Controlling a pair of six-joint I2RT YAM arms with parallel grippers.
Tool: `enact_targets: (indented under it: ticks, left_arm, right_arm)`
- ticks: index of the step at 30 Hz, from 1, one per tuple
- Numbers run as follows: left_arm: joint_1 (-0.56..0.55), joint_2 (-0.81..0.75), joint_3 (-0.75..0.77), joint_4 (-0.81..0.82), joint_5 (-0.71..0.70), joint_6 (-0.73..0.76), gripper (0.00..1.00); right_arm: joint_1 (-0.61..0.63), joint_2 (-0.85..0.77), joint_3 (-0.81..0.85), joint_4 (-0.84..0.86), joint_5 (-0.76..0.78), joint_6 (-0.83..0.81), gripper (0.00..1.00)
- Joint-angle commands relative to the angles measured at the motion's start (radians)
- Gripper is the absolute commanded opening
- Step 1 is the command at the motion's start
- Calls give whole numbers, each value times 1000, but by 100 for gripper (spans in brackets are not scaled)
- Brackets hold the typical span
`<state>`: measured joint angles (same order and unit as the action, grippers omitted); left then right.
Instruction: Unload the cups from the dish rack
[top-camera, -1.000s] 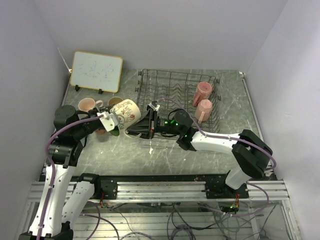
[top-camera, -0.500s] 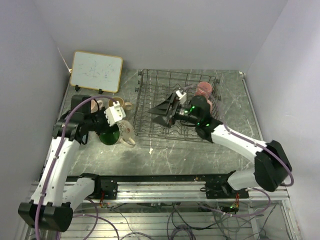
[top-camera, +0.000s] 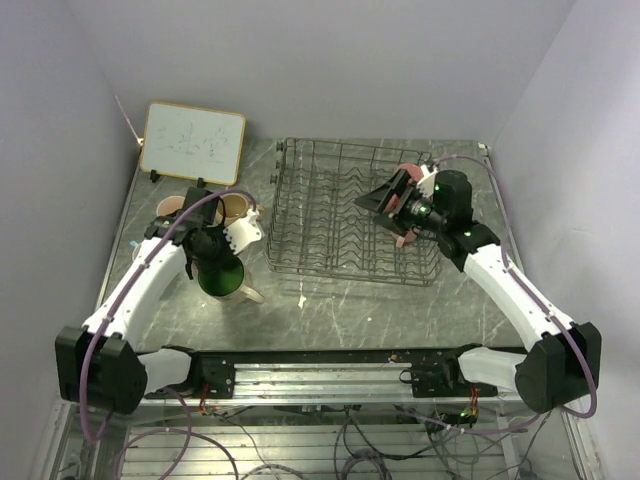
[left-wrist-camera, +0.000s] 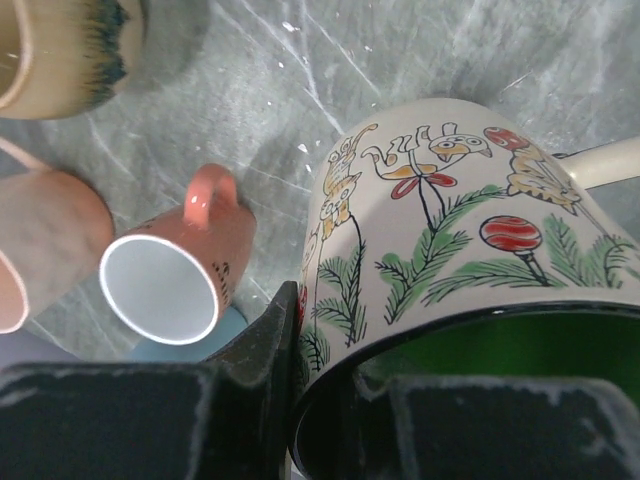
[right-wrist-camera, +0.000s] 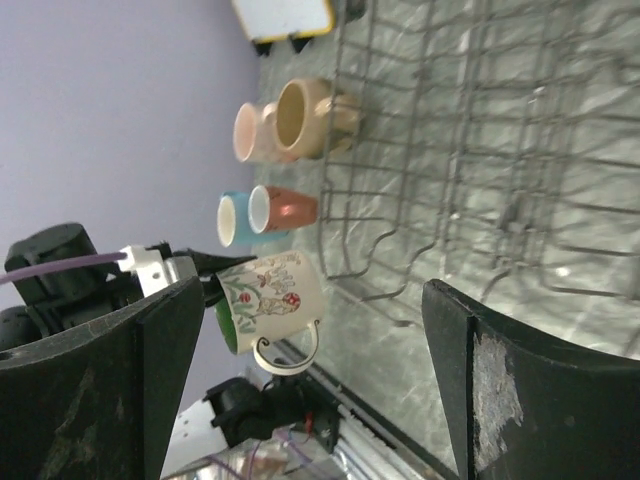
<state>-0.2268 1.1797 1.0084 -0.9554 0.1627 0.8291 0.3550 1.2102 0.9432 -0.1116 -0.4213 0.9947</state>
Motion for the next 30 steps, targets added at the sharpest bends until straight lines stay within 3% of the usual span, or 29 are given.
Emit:
enact_targets:
  ticks: [1, 11, 23, 24, 25, 27, 30]
  left_arm:
    - [-42, 52, -12, 124, -100, -67, 7]
    - [-86, 172, -19, 241, -109, -5, 7]
    - [-115, 273, 24, 349, -152, 30, 8]
    - [-115, 269, 26, 353, -153, 33, 14]
    - [-115, 266, 31, 351, -151, 36, 32]
    - [-116, 258, 50, 335, -145, 39, 57]
    - [-117, 224, 71, 314, -137, 38, 79]
  right_arm:
    - [-98, -39, 52, -132, 0, -126, 90]
    - [-337, -41, 136, -237, -31, -229, 92]
    - [-369, 48, 189, -315, 248, -372, 100]
    - [-362, 60, 186, -316, 271, -378, 100]
    - [-354, 72, 183, -317, 296, -385, 100]
    - [-307, 95, 185, -331, 375, -404, 100]
    - [-221, 126, 191, -346, 498, -430, 100]
